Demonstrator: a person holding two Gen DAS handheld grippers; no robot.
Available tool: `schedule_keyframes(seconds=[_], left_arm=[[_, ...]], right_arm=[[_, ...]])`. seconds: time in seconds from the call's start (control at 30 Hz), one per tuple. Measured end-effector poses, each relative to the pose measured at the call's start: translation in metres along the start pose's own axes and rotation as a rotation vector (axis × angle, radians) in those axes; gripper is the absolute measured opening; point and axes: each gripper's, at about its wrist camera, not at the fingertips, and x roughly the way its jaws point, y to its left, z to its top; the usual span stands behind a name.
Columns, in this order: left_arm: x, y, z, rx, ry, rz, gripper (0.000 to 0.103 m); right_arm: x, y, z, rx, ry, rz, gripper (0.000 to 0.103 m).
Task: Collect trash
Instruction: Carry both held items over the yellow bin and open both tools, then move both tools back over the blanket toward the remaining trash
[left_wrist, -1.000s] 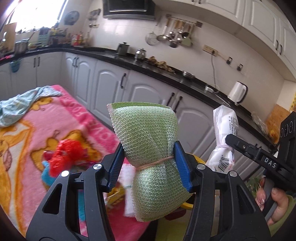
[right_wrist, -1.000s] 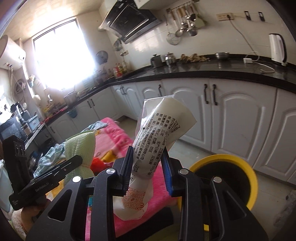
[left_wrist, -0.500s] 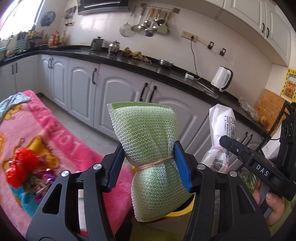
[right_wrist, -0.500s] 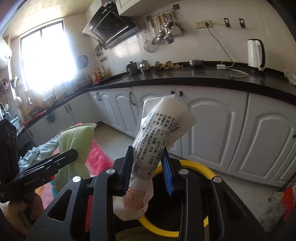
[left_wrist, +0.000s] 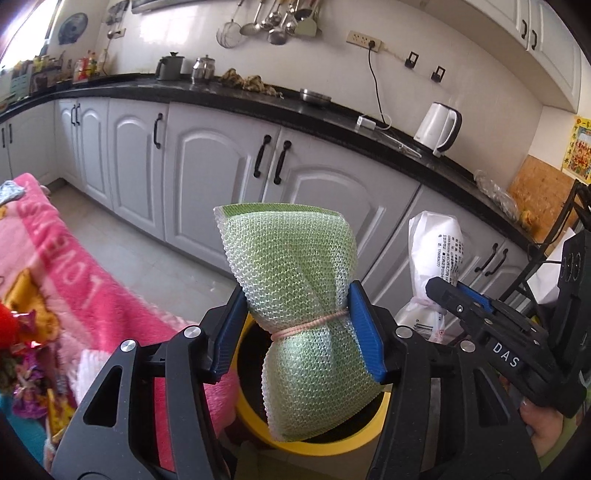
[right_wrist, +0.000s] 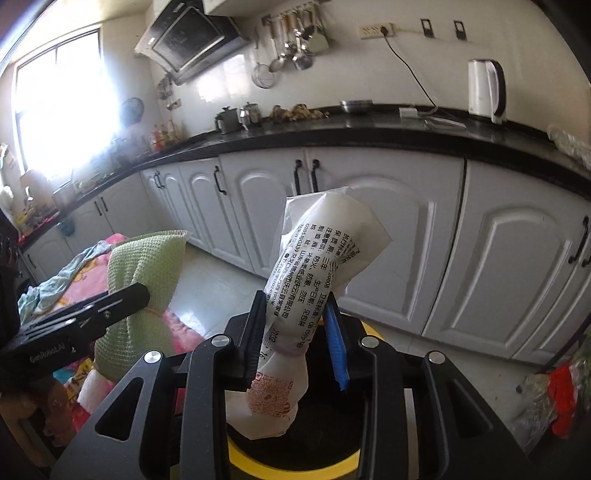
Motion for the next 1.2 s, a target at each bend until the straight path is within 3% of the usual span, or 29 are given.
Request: schedule_keyframes(seconds=[0.1,0.17,0.23,0.37,0.6,1.2], left_arm=[[0.008,0.001,-0.003,0.0,0.007,0.008,0.053],[0.013,0.002,-0.005,-0.01,0.021,0.004,0.055],[0.013,0.005,-0.007,-0.016,0.027,0.008,0.066],[0.007,0.011,-0.009,-0.031,0.017,0.018,0.072],[-0.031,0.029,-0.004,-0.063,-0.078,0.063,0.091],[-0.12,0.074,-0.007,-0.118,-0.243,0.172,0.092]], right_arm=[[0.003,-0.01,0.001,0.051,-0.009,-0.008,0.053],[0.001,-0.015,0.002,0.069,-0.019,-0.007,0.055],[0.0,-0.018,0.001,0.08,-0.021,-0.007,0.057],[-0.003,-0.017,-0.001,0.091,-0.021,0.008,0.06],[-0.026,0.004,0.002,0.069,-0.089,0.03,0.07],[-0.06,0.09,0.001,-0.089,-0.141,0.156,0.081]])
